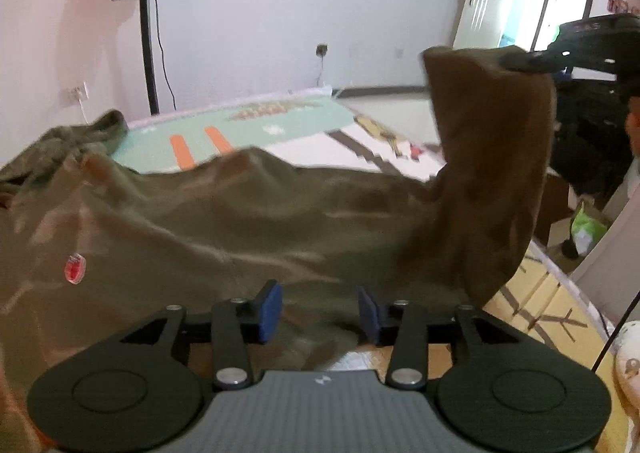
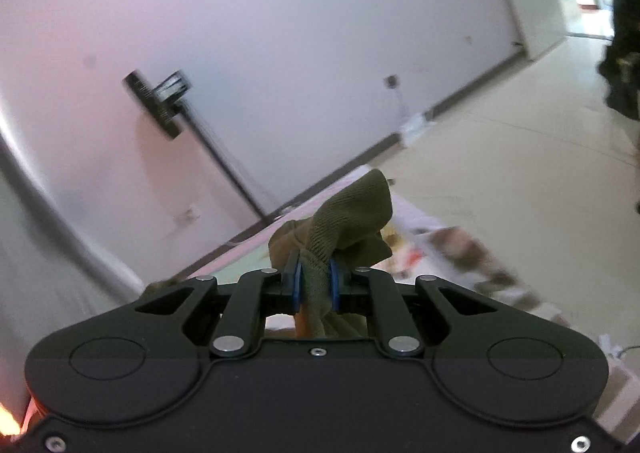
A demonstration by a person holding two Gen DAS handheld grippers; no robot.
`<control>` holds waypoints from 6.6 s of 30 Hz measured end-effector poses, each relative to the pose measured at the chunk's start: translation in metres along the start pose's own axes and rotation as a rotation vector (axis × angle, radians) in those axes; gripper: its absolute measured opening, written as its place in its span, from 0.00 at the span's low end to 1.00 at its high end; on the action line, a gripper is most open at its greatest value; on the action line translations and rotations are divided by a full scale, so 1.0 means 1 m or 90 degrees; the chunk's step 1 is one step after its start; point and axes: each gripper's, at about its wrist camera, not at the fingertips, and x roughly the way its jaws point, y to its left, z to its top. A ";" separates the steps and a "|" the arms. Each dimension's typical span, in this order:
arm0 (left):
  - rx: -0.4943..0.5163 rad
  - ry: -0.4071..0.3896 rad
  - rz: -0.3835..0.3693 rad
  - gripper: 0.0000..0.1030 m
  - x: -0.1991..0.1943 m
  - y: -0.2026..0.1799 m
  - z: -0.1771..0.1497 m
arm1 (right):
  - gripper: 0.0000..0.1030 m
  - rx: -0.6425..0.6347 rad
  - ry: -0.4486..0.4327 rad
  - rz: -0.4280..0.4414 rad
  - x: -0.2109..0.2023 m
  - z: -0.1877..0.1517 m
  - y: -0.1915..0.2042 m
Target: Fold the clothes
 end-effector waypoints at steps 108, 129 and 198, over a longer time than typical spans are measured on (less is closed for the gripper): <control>-0.253 0.106 0.179 0.64 -0.162 0.436 -0.119 | 0.10 -0.312 0.269 -0.139 0.127 -0.266 0.348; -0.352 0.063 0.326 0.76 -0.251 0.519 -0.159 | 0.19 -0.337 0.255 -0.093 0.119 -0.264 0.393; -0.727 -0.100 0.544 0.19 -0.399 0.731 -0.285 | 0.25 -0.413 0.443 0.379 0.073 -0.474 0.685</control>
